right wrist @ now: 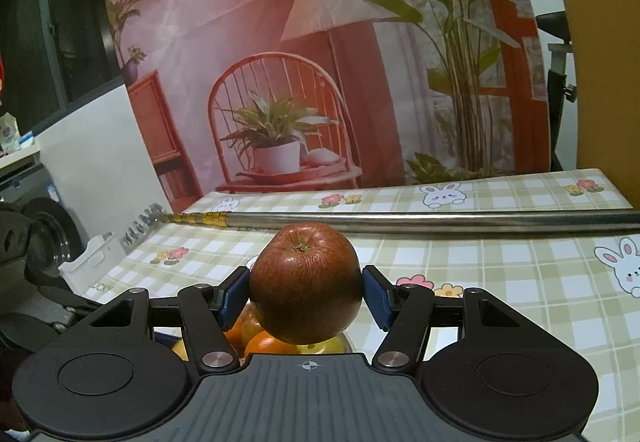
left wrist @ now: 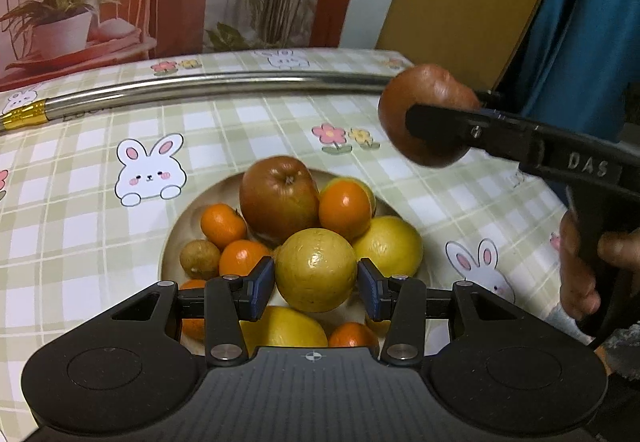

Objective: Organize fruits
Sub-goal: 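Drop the yellow fruit on the plate with the left gripper while the right gripper carries the red apple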

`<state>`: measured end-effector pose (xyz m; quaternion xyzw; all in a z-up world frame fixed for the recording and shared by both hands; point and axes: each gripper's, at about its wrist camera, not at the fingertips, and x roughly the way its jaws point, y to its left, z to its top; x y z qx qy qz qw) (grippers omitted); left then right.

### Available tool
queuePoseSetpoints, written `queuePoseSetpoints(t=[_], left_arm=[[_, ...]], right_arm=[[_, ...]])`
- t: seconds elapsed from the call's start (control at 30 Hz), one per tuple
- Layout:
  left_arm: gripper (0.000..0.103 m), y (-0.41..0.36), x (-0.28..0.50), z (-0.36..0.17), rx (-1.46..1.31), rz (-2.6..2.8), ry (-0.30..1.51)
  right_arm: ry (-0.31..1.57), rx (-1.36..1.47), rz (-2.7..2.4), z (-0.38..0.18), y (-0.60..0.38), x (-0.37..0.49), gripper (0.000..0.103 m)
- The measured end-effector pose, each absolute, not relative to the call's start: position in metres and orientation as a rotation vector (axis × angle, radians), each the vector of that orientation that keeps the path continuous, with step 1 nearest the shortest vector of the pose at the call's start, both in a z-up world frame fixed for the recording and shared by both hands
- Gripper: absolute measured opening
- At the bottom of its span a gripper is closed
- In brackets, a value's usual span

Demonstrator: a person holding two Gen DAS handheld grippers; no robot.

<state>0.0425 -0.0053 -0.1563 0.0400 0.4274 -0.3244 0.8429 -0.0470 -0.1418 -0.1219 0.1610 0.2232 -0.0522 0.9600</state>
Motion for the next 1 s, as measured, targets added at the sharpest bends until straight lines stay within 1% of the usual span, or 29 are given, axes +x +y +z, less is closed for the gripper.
queuePoseSetpoints(t=[0.33, 0.6, 0.8, 1.0], left_arm=[[0.048, -0.015, 0.038, -0.161, 0.137, -0.698, 0.918], [0.048, -0.011, 0.040, -0.161, 0.104, -0.704, 0.929], [0.048, -0.003, 0.040, -0.155, 0.055, -0.705, 0.906], [0.048, 0.014, 0.038, -0.139, 0.009, -0.655, 0.836]], right_arm=[[0.454, 0.342, -0.115, -0.123, -0.144, -0.053, 0.057], [0.460, 0.345, -0.122, -0.124, -0.143, -0.059, 0.057], [0.468, 0.335, -0.120, -0.122, -0.140, -0.058, 0.057], [0.476, 0.324, -0.117, -0.119, -0.136, -0.057, 0.057]])
